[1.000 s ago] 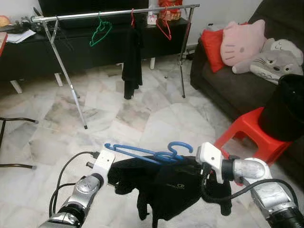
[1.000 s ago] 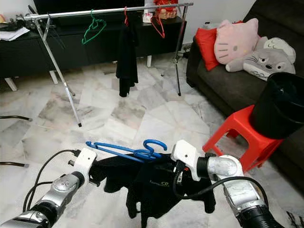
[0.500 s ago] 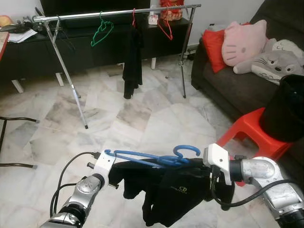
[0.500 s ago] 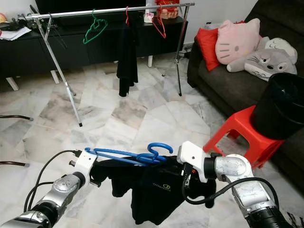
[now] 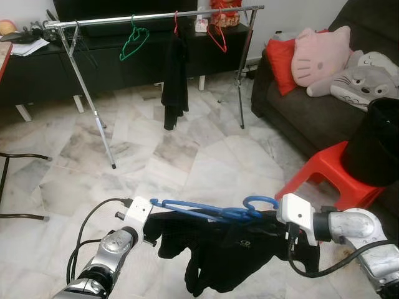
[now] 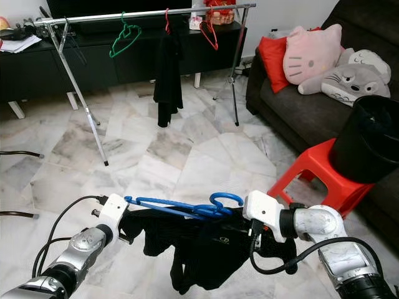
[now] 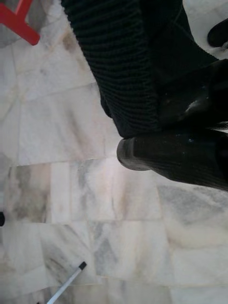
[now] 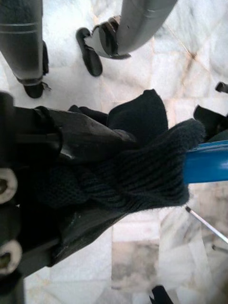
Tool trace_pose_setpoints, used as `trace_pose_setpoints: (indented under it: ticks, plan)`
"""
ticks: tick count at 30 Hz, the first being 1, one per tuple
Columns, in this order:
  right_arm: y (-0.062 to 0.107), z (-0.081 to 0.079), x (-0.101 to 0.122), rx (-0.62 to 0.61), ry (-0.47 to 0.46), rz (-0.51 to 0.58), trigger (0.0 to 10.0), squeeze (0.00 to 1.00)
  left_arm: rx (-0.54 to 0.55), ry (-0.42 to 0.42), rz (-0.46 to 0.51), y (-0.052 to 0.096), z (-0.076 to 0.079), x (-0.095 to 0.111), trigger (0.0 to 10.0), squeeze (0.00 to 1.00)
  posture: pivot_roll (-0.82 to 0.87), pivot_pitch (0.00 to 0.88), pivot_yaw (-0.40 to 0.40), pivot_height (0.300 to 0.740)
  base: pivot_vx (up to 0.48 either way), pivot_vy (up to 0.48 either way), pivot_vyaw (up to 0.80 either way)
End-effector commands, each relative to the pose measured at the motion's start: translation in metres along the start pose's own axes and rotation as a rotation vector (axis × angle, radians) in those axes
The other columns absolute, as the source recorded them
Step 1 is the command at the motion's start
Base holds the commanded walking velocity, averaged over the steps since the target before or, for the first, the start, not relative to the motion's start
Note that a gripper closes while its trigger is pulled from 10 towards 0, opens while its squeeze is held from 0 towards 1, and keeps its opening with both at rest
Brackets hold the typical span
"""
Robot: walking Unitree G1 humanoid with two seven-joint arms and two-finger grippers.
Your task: Hang hanger
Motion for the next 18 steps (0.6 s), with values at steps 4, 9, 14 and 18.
trace_pose_setpoints:
  ticks: [4,9,14,18]
  plan:
    - [0.037,0.018,-0.003,-0.097,-0.002,-0.033,0.0,0.00,0.093,0.023,-0.103,0.011,-0.026,-0.026,10.0,0.00,-0.09,0.000,-0.034,0.740,0.000,0.000,0.00]
    - [0.048,0.012,-0.018,-0.061,0.004,-0.137,0.0,0.00,0.136,0.016,-0.133,0.013,-0.035,-0.031,10.0,0.00,-0.09,0.000,-0.033,0.740,0.000,0.000,0.00]
    - [0.063,0.012,-0.056,-0.035,0.113,-0.438,0.0,0.00,0.170,0.015,-0.148,0.014,-0.042,-0.032,10.0,0.00,-0.09,0.000,-0.034,0.740,0.000,0.000,0.00]
    - [0.064,0.013,-0.061,-0.038,0.145,-0.485,0.0,0.00,0.169,0.018,-0.152,0.014,-0.041,-0.033,10.0,0.00,-0.09,0.000,-0.034,0.740,0.000,0.000,0.00]
Point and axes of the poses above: a point about 5 cm out from each wrist's last joint towards the gripper, its own y axis pointing back from the gripper into the wrist, its own x axis along the axis of the wrist's last joint, z = x × y, the point moved 5 cm from there along -y, pointing out of the wrist towards the gripper, and after that the axes turned 5 degrees about -y, right-handed, at the moved point
